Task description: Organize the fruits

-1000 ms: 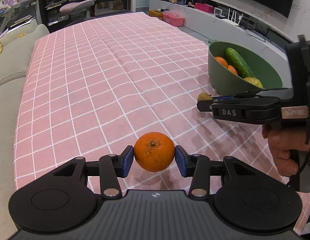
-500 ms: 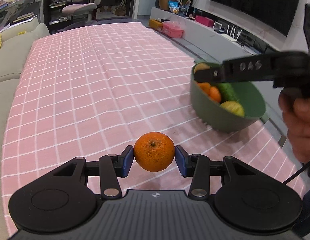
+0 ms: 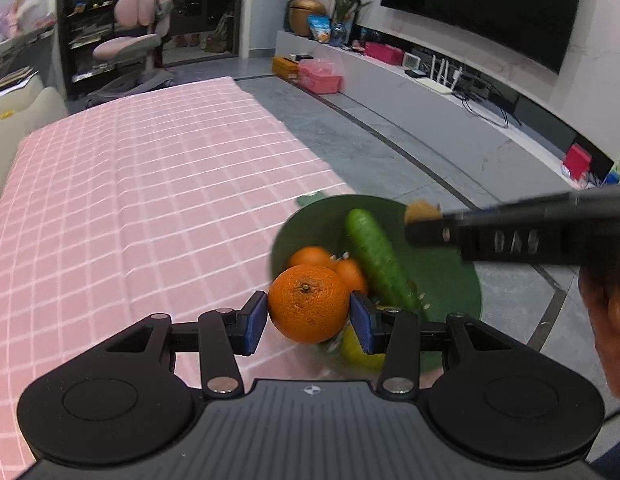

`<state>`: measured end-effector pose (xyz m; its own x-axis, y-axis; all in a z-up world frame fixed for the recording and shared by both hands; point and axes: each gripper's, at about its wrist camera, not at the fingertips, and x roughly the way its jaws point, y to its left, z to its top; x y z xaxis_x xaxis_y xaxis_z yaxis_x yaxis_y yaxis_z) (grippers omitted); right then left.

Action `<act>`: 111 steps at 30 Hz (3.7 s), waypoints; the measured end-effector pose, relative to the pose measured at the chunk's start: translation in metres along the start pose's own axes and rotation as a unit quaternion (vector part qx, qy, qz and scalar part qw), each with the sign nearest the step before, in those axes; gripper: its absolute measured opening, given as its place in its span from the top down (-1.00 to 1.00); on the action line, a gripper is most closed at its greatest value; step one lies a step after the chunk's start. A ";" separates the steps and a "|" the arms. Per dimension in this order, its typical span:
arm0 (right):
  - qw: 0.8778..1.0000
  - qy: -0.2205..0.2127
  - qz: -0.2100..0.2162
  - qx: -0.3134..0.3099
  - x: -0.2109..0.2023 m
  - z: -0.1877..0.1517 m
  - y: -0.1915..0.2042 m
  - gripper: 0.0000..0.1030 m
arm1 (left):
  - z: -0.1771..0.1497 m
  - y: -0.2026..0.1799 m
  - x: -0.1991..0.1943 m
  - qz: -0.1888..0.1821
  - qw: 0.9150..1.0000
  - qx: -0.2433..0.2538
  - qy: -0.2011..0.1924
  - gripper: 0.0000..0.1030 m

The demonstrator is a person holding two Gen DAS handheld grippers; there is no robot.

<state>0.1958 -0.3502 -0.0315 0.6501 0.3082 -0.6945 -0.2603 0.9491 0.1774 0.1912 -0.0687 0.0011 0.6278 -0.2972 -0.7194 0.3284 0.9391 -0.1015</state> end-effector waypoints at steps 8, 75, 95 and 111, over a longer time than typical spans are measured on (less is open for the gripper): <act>0.999 0.037 -0.027 0.021 0.024 -0.007 -0.036 0.59 | 0.010 -0.021 0.039 0.029 0.999 0.015 0.041 -0.01; 1.000 0.006 -0.011 0.003 -0.149 -0.061 -0.052 -0.02 | -0.003 -0.120 -0.116 0.151 0.981 -0.117 0.036 -0.67; 1.000 0.008 -0.012 0.006 -0.150 -0.059 -0.055 -0.02 | -0.001 -0.120 -0.114 0.153 0.980 -0.118 0.037 -0.67; 1.000 0.008 -0.012 0.008 -0.150 -0.058 -0.055 -0.02 | -0.001 -0.121 -0.114 0.154 0.980 -0.116 0.037 -0.67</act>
<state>0.0711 -0.4527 0.0221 0.6441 0.2838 -0.7104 -0.2323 0.9574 0.1718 0.0791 -0.1478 0.0949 0.6157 0.0127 -0.7878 -0.0448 0.9988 -0.0189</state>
